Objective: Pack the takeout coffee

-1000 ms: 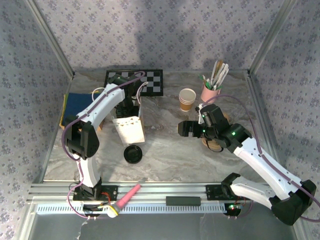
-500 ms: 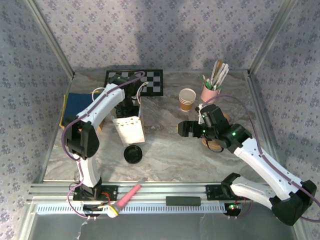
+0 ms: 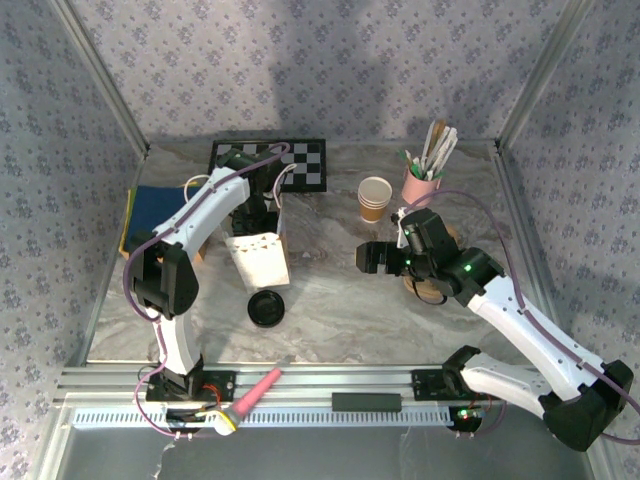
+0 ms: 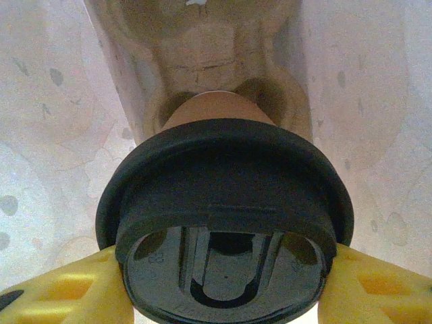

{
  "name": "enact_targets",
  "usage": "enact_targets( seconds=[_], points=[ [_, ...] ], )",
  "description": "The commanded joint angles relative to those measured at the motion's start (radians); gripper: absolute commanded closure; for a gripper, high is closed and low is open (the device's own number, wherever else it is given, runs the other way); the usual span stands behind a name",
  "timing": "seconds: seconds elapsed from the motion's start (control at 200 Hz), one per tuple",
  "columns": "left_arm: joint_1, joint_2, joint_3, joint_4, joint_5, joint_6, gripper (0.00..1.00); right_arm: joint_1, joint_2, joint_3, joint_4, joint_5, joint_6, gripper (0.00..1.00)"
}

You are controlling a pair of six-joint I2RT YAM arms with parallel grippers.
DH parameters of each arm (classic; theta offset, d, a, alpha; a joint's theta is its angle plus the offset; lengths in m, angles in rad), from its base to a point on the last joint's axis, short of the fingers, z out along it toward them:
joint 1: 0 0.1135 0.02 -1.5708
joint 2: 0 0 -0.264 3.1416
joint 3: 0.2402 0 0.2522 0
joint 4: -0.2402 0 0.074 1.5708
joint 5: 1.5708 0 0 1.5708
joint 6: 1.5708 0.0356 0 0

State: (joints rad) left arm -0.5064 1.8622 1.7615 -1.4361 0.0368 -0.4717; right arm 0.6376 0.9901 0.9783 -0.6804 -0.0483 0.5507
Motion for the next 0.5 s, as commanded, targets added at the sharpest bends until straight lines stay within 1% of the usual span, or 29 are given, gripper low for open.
enact_targets(
  seconds=[0.0, 0.495],
  points=[
    [-0.006, -0.005, -0.002, -0.051, 0.019, 0.003, 0.46, 0.008, -0.005, 0.001, -0.008, 0.014, -0.001, 0.0],
    [-0.009, -0.006, -0.007, -0.06, 0.026, 0.001, 0.46, 0.008, -0.002, 0.006, -0.009, 0.013, -0.003, 0.0]
  ],
)
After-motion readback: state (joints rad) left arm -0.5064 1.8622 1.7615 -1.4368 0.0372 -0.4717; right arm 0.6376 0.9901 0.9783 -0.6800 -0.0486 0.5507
